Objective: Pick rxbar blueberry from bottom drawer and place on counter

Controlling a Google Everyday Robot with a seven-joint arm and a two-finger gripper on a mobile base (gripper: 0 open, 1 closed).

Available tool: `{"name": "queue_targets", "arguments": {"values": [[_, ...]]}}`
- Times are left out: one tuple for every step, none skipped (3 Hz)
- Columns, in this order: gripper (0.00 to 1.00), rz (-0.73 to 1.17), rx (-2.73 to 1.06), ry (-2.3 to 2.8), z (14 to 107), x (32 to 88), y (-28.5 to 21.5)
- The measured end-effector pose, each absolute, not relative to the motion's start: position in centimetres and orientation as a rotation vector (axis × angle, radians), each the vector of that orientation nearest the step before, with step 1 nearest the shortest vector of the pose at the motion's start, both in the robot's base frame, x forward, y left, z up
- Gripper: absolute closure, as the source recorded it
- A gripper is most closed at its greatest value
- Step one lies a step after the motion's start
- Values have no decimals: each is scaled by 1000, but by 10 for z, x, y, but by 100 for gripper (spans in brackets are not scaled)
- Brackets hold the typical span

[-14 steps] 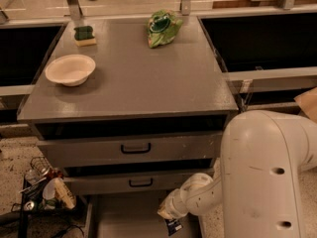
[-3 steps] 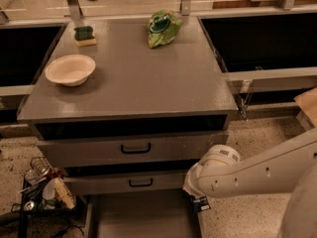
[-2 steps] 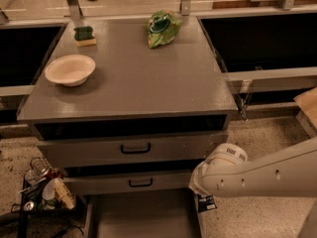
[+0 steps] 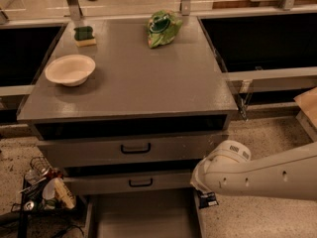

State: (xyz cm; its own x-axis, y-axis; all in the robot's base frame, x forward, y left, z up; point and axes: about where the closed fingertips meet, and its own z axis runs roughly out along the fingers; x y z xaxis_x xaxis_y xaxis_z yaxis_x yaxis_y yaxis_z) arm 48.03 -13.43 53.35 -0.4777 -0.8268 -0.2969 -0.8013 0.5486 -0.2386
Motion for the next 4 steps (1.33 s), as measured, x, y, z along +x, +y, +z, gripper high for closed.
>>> {"name": "queue_targets", "arguments": {"values": [[100,-185,-1304,2406,570,491,-142],[100,-234,-1293,2405,590,496,-147],[100,-222,-1278,2354,618,500,-153],[100,-218,-1273,2359,617,502,-155]]}}
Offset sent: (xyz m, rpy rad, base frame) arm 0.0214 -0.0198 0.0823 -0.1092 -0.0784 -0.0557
